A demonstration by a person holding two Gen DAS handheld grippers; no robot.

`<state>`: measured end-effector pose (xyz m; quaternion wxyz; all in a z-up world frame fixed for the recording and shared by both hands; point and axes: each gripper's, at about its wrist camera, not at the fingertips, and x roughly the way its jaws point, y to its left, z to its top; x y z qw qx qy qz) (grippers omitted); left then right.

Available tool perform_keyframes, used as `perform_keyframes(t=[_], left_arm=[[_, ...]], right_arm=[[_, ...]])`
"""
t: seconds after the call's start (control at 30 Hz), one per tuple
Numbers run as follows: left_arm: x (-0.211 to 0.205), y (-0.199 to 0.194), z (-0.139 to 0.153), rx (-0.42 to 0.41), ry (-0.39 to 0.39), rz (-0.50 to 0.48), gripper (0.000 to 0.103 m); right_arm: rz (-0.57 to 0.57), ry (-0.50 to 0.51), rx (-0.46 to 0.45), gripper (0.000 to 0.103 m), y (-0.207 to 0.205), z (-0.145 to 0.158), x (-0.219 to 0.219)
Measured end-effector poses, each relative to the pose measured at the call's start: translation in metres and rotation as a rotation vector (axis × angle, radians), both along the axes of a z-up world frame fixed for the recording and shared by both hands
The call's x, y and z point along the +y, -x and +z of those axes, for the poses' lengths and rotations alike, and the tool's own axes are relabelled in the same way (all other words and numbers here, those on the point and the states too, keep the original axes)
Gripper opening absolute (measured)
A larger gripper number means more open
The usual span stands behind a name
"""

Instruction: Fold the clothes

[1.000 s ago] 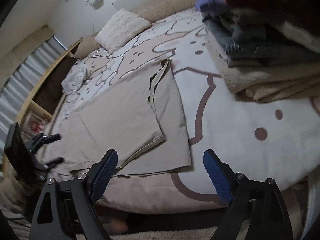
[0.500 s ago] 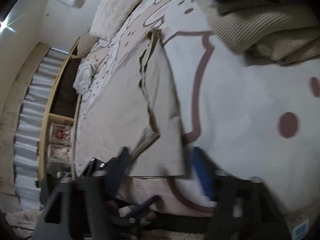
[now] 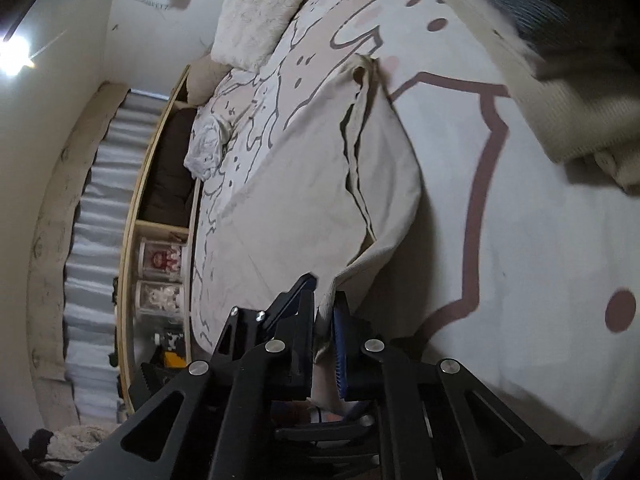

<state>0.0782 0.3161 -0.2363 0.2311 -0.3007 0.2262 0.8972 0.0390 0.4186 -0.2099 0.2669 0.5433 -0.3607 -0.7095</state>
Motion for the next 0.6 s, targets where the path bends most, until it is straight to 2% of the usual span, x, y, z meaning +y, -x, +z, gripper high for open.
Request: perform_keyframes(t=[0.07,0.1,0.13,0.2,0.3,0.37,0.43,0.47,0.5,0.53,0.57,0.6], left_arm=[[0.003,0.006,-0.004,-0.019,0.014,0.01,0.064],[0.003,0.009,-0.007,-0.031,0.027,0.021,0.042],[0.003,0.012,-0.009,-0.047,0.034,0.036,0.037],[-0.001,0.017,-0.011,-0.062,0.021,0.049,0.035],[-0.009,0.022,-0.011,-0.077,-0.001,0.066,0.009],[-0.02,0.028,-0.007,-0.098,-0.038,0.089,0.006],[-0.031,0.033,-0.002,-0.12,-0.075,0.108,0.005],[-0.036,0.035,0.001,-0.132,-0.094,0.113,0.005],[-0.04,0.036,0.004,-0.145,-0.113,0.117,0.005],[-0.045,0.038,0.007,-0.163,-0.142,0.115,0.005],[-0.049,0.04,0.009,-0.182,-0.165,0.111,0.005],[-0.049,0.038,0.011,-0.189,-0.176,0.109,0.005]], right_arm=[[0.015,-0.012,-0.001,0.01,0.002,0.001,-0.003],[0.022,-0.017,-0.002,0.01,0.003,0.001,-0.004],[0.029,-0.022,-0.005,0.01,0.003,0.001,-0.004],[0.04,-0.038,-0.009,0.01,0.003,0.002,-0.005],[0.051,-0.109,-0.012,0.01,0.005,0.007,-0.008],[0.047,-0.217,0.018,0.01,0.009,0.019,-0.013],[0.049,-0.28,0.078,0.01,0.014,0.033,-0.017],[0.05,-0.309,0.101,0.014,0.018,0.04,-0.019],[0.05,-0.334,0.112,0.02,0.025,0.046,-0.021],[0.047,-0.358,0.124,0.046,0.032,0.051,-0.022],[0.04,-0.38,0.135,0.087,0.041,0.055,-0.024],[0.035,-0.404,0.149,0.096,0.05,0.058,-0.026]])
